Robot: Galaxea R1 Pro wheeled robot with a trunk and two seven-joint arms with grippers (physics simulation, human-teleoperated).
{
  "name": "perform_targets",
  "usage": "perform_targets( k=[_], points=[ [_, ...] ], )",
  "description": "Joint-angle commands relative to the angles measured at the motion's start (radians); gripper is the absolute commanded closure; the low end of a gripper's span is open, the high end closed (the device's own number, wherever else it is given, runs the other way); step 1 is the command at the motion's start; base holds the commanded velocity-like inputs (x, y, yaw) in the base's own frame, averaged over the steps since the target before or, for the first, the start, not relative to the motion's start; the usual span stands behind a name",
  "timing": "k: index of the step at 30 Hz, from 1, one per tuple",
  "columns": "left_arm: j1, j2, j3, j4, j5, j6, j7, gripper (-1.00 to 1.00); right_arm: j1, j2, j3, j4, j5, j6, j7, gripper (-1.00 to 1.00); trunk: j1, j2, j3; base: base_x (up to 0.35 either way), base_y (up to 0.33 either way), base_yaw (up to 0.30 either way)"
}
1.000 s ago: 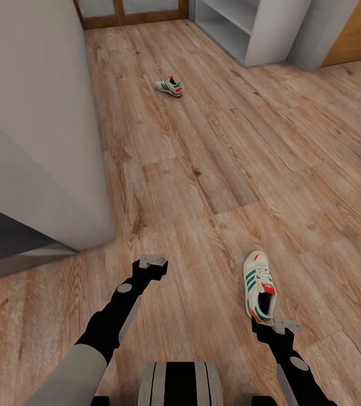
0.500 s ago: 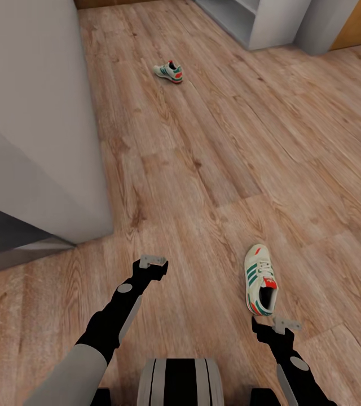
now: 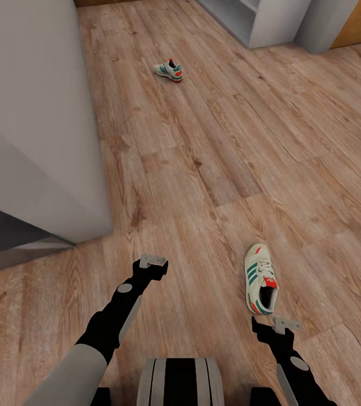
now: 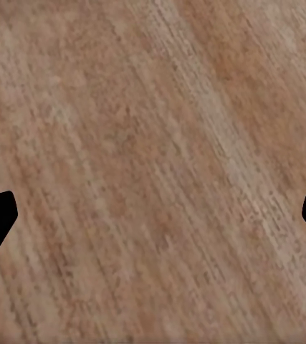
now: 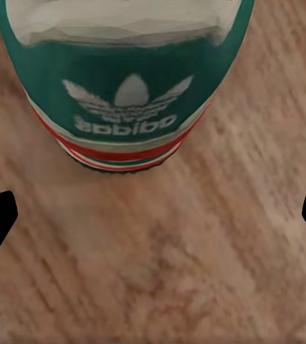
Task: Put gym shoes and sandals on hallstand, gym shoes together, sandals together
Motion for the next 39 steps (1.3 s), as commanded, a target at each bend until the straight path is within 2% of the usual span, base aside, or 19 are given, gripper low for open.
perform_targets(
  k=[1, 9, 39],
  points=[
    [0.000, 0.000, 0.000, -0.002, 0.001, 0.006, -0.001, -1.00, 0.000, 0.000, 0.000, 0.000, 0.000, -0.002, 0.000, -1.00, 0.000, 0.000, 0.000, 0.032, 0.000, 0.000],
    [0.000, 0.000, 0.000, -0.002, 0.002, 0.005, -0.001, -1.00, 0.000, 0.000, 0.000, 0.000, 0.000, -0.002, 0.000, -1.00, 0.000, 0.000, 0.000, 0.126, 0.000, 0.000],
    [0.000, 0.000, 0.000, -0.002, 0.001, 0.006, -0.001, -1.00, 0.000, 0.000, 0.000, 0.000, 0.000, -0.002, 0.000, -1.00, 0.000, 0.000, 0.000, 0.027, 0.000, 0.000]
  ],
)
